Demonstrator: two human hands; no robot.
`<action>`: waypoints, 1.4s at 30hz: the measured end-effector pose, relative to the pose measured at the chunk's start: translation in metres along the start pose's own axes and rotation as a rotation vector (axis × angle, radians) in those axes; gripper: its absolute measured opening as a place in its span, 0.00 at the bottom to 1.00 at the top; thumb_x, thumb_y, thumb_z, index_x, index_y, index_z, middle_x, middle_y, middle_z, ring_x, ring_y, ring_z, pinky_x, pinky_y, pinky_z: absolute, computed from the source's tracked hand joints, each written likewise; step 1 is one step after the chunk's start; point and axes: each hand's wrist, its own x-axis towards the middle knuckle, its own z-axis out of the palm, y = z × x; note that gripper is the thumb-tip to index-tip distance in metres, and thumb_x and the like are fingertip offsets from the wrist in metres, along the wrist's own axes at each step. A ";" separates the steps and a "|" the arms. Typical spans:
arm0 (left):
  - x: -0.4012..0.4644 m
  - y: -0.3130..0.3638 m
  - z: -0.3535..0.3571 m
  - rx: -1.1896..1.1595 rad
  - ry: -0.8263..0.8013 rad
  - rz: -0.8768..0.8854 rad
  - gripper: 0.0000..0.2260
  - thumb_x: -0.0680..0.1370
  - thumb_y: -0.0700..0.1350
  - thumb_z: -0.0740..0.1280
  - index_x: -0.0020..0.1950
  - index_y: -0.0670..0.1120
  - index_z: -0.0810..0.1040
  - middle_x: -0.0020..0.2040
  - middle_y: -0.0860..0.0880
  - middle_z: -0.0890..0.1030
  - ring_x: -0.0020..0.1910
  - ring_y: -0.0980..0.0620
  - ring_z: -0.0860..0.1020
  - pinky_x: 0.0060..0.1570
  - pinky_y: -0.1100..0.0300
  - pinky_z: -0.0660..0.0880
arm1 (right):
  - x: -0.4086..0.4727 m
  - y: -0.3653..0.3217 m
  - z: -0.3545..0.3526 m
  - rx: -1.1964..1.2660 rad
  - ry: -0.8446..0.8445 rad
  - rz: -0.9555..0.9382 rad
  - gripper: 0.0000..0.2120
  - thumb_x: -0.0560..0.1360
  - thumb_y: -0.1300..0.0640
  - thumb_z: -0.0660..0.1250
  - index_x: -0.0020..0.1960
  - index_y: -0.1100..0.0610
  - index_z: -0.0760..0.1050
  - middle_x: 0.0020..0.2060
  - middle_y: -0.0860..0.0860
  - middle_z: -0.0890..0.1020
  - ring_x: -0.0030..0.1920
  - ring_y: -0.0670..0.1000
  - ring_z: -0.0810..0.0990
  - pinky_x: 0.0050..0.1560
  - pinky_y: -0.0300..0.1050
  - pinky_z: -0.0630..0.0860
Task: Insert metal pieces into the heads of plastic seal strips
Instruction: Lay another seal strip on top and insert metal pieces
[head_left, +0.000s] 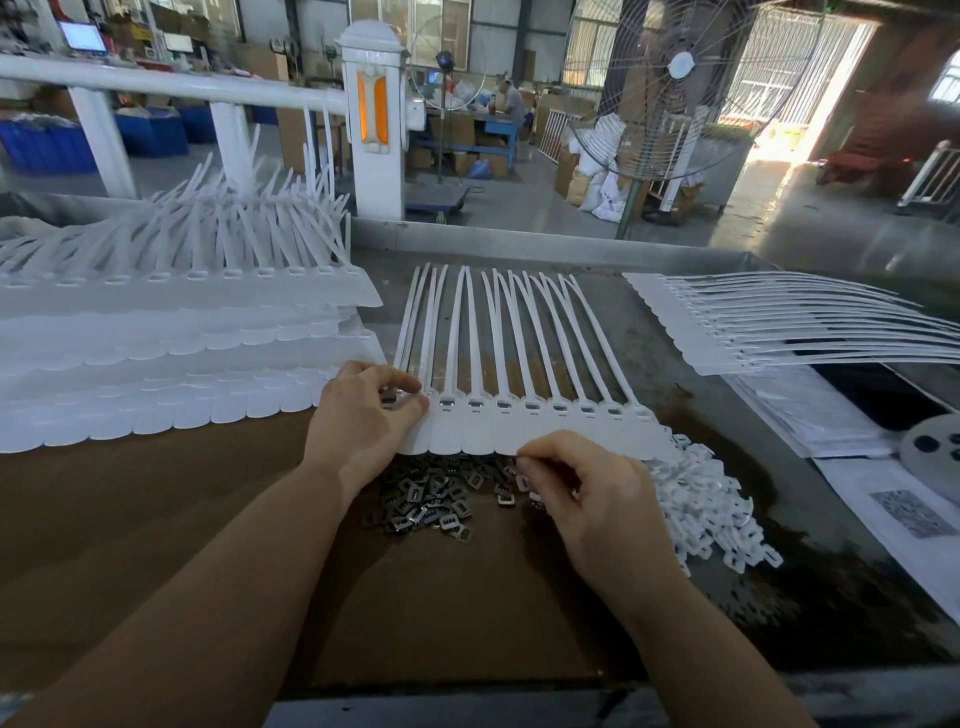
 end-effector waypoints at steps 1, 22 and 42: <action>0.000 0.000 0.000 -0.001 0.000 -0.001 0.03 0.74 0.49 0.70 0.47 0.54 0.78 0.52 0.53 0.70 0.50 0.57 0.71 0.53 0.63 0.66 | 0.000 0.001 0.000 0.017 0.008 0.013 0.01 0.73 0.61 0.69 0.44 0.59 0.80 0.35 0.48 0.81 0.35 0.44 0.79 0.38 0.42 0.76; 0.000 0.001 -0.001 0.010 -0.001 0.001 0.04 0.75 0.48 0.69 0.49 0.53 0.79 0.52 0.53 0.70 0.48 0.58 0.70 0.51 0.64 0.65 | 0.023 0.025 -0.034 0.185 0.140 0.422 0.09 0.76 0.63 0.64 0.49 0.53 0.81 0.38 0.46 0.81 0.40 0.43 0.79 0.42 0.34 0.76; 0.002 0.001 0.000 0.016 0.019 0.002 0.06 0.74 0.49 0.70 0.50 0.51 0.80 0.53 0.53 0.69 0.49 0.57 0.71 0.52 0.63 0.66 | 0.071 0.082 -0.062 -0.307 -0.158 0.602 0.08 0.76 0.61 0.64 0.45 0.60 0.82 0.39 0.55 0.81 0.42 0.56 0.79 0.49 0.54 0.77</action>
